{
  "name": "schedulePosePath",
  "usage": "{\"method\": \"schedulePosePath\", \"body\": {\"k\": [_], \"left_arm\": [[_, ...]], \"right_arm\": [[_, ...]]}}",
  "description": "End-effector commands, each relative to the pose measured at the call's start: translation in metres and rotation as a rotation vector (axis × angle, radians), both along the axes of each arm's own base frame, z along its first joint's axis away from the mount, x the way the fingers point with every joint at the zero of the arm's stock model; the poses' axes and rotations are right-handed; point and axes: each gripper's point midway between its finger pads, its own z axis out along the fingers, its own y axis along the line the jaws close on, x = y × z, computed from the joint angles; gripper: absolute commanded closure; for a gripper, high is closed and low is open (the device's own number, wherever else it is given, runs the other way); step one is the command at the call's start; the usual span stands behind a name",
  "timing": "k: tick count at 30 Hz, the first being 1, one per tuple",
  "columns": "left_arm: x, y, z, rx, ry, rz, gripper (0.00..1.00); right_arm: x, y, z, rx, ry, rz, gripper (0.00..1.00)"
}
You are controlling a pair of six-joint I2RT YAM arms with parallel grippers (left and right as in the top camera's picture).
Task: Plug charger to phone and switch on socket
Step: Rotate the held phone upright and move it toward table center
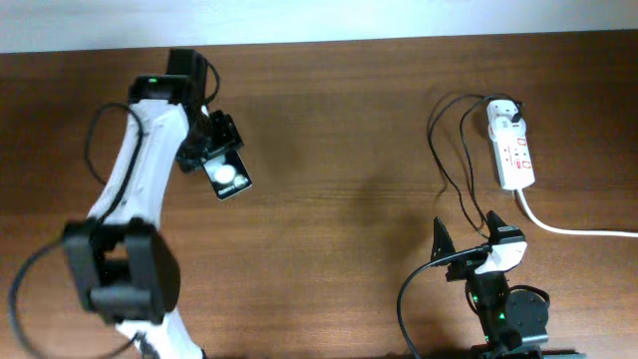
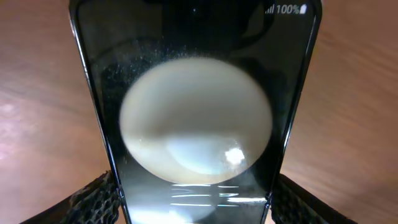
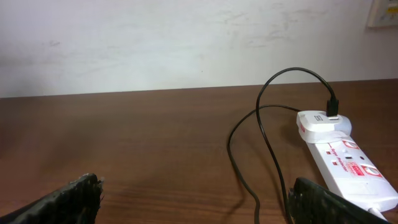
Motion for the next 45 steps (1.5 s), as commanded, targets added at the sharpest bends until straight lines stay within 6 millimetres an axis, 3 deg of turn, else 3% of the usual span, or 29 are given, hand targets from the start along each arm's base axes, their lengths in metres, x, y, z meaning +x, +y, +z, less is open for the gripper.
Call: {"method": "schedulePosePath", "body": {"k": [1,9,11,14,19,23,33,37,41,45], "left_arm": [[-0.02,0.0,0.069,-0.015,-0.137,-0.022,0.37],[-0.113,0.006,0.187,-0.013,-0.385,-0.065,0.35],[-0.137,0.009,0.208,-0.012,-0.451,-0.063,0.35],[-0.173,0.011,0.223,-0.015,-0.491,-0.063,0.35],[-0.219,0.014,0.228,-0.018,-0.503,-0.059,0.35],[-0.23,0.011,0.203,-0.052,-0.457,-0.041,0.36],[-0.165,-0.061,0.078,-0.437,-0.223,-0.144,0.37],[-0.138,-0.088,0.042,-0.603,-0.069,-0.151,0.37],[-0.127,-0.103,0.006,-0.713,0.077,-0.125,0.36],[-0.12,-0.12,-0.007,-0.853,0.151,-0.116,0.36]], "right_arm": [[0.0,0.0,-0.003,-0.005,0.001,0.001,0.01],[0.0,0.0,-0.003,-0.005,0.001,0.001,0.01],[0.0,0.0,-0.003,-0.005,0.001,0.001,0.01],[0.0,0.0,-0.003,-0.005,0.001,0.001,0.01],[0.0,0.0,-0.003,-0.005,0.001,0.001,0.01],[0.0,0.0,-0.003,-0.005,0.001,0.001,0.01],[0.0,0.0,-0.003,-0.005,0.001,0.001,0.01],[0.0,0.0,-0.003,-0.005,0.001,0.001,0.01],[0.0,0.0,-0.003,-0.005,0.001,0.001,0.01],[0.0,0.0,-0.003,-0.005,0.001,0.001,0.01]]}}
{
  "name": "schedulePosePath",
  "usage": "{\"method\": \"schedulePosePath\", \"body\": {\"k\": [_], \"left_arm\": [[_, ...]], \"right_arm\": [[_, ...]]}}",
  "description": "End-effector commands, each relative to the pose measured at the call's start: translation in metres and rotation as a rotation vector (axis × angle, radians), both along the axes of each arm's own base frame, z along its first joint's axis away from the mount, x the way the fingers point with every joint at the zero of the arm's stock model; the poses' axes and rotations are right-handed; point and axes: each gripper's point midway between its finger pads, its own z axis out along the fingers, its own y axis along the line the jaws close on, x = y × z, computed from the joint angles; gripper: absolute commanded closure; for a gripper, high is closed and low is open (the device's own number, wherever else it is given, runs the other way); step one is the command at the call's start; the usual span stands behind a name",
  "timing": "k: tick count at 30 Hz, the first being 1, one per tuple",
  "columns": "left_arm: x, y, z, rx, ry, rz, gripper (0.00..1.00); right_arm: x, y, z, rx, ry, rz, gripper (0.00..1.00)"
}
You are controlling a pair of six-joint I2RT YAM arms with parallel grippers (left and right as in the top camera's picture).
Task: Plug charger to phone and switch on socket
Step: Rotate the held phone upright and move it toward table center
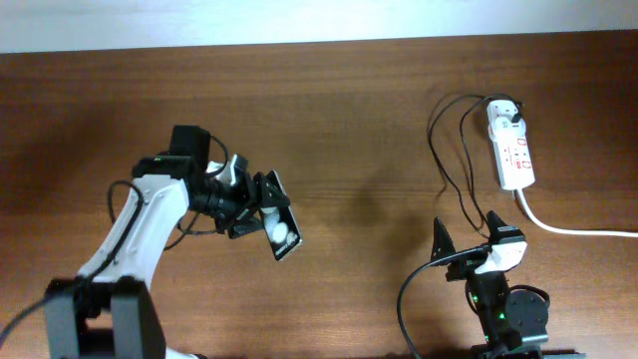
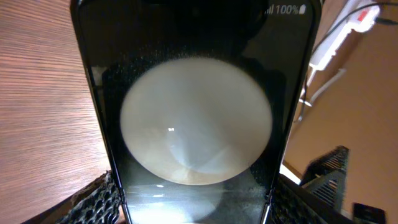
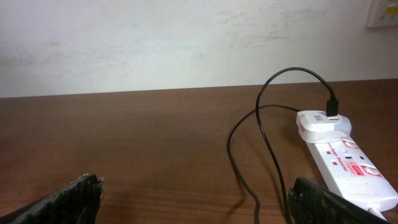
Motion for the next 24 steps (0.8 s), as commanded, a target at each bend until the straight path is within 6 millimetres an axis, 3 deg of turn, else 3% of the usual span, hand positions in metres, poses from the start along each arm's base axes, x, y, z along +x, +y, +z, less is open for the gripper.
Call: {"method": "schedulePosePath", "body": {"k": [1,6,24], "left_arm": [[-0.002,-0.018,0.005,-0.156,0.058,-0.012,0.36],[-0.004,-0.032,0.028,-0.311,0.07,-0.024,0.36],[-0.005,-0.035,0.034,-0.35,0.079,-0.024,0.36]], "right_arm": [[0.0,0.001,-0.003,-0.004,0.001,0.001,0.01],[0.0,0.001,-0.003,-0.004,0.001,0.001,0.01],[0.0,0.001,-0.003,-0.003,0.001,0.001,0.01]]}}
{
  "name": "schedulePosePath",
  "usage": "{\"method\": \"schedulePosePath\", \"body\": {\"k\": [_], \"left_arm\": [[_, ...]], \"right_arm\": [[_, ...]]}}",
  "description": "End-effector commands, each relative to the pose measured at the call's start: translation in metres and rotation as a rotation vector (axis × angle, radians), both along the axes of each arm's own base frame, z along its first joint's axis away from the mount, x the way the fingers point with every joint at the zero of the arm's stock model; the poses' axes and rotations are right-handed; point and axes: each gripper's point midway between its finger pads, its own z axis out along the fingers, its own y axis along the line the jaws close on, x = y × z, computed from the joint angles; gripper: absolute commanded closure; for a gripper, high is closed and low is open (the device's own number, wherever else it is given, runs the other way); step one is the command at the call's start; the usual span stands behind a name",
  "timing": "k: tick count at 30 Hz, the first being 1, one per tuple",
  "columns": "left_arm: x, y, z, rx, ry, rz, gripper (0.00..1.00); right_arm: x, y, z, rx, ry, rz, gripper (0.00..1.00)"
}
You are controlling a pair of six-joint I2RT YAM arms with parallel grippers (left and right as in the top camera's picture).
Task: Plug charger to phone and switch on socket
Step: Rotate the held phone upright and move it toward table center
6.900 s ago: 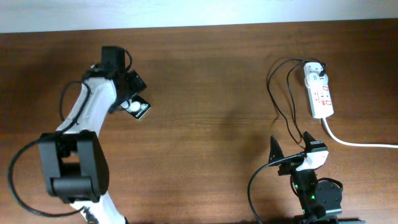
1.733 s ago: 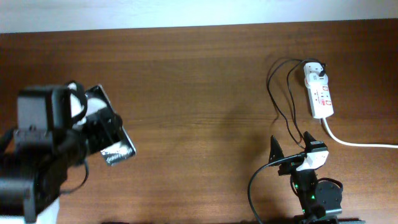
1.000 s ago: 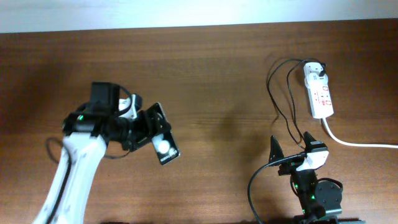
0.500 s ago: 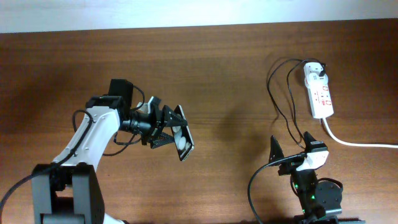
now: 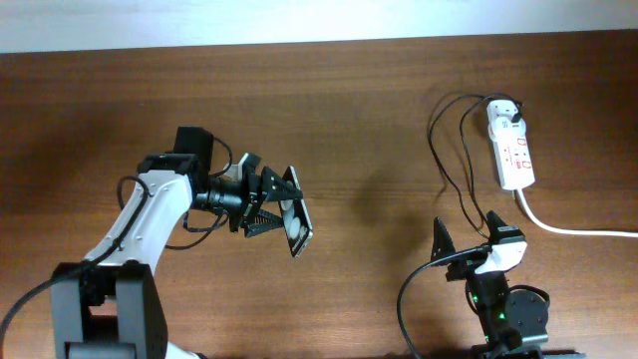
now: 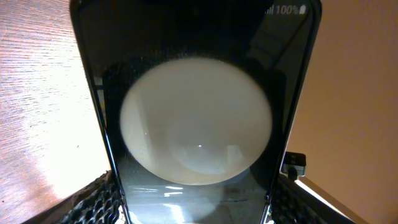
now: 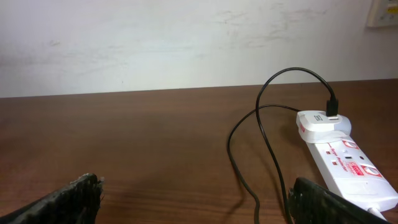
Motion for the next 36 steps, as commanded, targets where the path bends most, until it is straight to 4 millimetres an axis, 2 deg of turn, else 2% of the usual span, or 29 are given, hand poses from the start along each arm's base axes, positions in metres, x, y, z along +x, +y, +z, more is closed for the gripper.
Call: {"method": "schedulePosePath", "body": {"k": [1,16,26,32,36], "left_arm": [[-0.001,-0.004,0.008,-0.055,0.013,-0.001,0.36],[-0.001,-0.004,0.007,-0.054,0.012,-0.001,0.36],[0.003,-0.001,0.0,-0.008,-0.013,0.002,0.37],[-0.011,-0.003,0.008,-0.051,-0.005,-0.04,0.41],[-0.028,-0.002,0.011,-0.054,0.004,-0.085,0.41]], "right_arm": [[0.0,0.001,-0.003,-0.004,0.001,0.001,0.01],[0.0,0.001,-0.003,-0.004,0.001,0.001,0.01],[0.0,0.001,-0.003,-0.004,0.001,0.001,0.01],[0.0,0.001,-0.003,-0.004,0.001,0.001,0.01],[0.0,0.001,-0.003,-0.004,0.001,0.002,0.01]]}}
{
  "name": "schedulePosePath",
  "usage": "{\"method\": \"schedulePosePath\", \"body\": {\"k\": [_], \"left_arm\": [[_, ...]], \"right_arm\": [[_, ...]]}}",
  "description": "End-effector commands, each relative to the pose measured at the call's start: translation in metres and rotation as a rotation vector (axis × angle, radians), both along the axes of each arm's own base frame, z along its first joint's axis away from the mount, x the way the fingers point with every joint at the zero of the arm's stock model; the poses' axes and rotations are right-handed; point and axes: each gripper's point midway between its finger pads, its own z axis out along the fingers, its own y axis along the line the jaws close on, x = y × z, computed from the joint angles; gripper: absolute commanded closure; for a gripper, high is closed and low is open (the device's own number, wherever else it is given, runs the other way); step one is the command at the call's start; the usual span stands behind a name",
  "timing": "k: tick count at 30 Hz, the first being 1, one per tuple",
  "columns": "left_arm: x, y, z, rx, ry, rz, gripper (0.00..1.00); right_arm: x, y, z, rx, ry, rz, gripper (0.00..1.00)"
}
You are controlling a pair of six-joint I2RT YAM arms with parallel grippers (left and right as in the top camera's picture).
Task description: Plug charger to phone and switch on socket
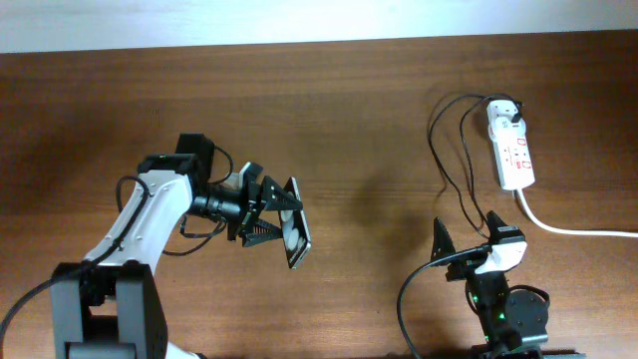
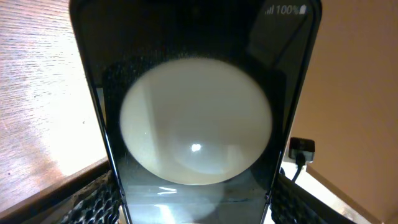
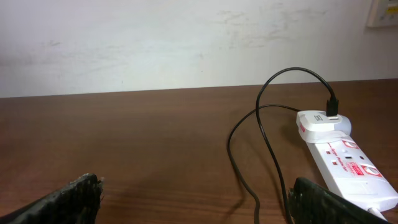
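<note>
My left gripper (image 1: 267, 215) is shut on a black phone (image 1: 293, 230), holding it tilted on edge above the middle-left of the table. In the left wrist view the phone (image 2: 196, 118) fills the frame between the two pads (image 2: 93, 199), its glass mirroring a round pale lamp. A white socket strip (image 1: 511, 150) lies at the far right with a black charger cable (image 1: 454, 160) plugged into its top end and looping toward my right gripper (image 1: 469, 244). That gripper rests open at the front right, its fingertips (image 3: 78, 193) wide apart with nothing between them.
A white power lead (image 1: 568, 227) runs from the socket strip off the right edge. In the right wrist view the strip (image 3: 339, 155) and black cable (image 3: 249, 162) lie ahead to the right, with a pale wall behind the brown wooden table (image 1: 369, 120).
The left arm drew back very slightly with the phone still in its grip, tilted on edge. The right arm, the cable and the socket strip have not moved.
The left gripper first held the phone at the far left of the table, screen up. Then it held it nearer the middle and lower. After that the phone was tipped on edge toward the right, where it stays. The right gripper stayed open and still.
</note>
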Motion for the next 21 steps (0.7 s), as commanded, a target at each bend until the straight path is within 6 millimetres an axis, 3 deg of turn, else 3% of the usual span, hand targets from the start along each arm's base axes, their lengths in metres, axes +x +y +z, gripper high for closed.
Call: {"method": "schedulePosePath", "body": {"k": [1,9,11,14,17,20,21], "left_arm": [[-0.007,-0.003,0.011,-0.056,-0.052,-0.041,0.41],[0.0,-0.003,0.011,-0.056,-0.114,-0.048,0.4],[0.003,-0.004,0.011,-0.057,-0.134,-0.048,0.4],[0.007,-0.004,0.01,-0.058,-0.159,-0.049,0.39],[0.022,-0.003,0.007,-0.029,-0.169,-0.004,0.39],[0.041,-0.004,0.009,-0.032,-0.145,0.074,0.39],[0.044,-0.004,0.01,-0.033,-0.131,0.09,0.39]], "right_arm": [[0.0,0.001,-0.003,-0.004,0.001,0.001,0.01],[0.0,0.001,-0.003,-0.004,0.001,0.001,0.01],[0.001,-0.015,-0.004,-0.022,0.004,-0.086,0.01],[0.001,-0.013,-0.004,-0.005,0.006,-0.076,0.01],[-0.006,0.03,0.001,0.261,0.045,0.161,0.01],[-0.044,0.096,0.005,0.651,0.271,0.558,0.01],[-0.058,0.109,0.006,0.739,0.359,0.648,0.01]]}}
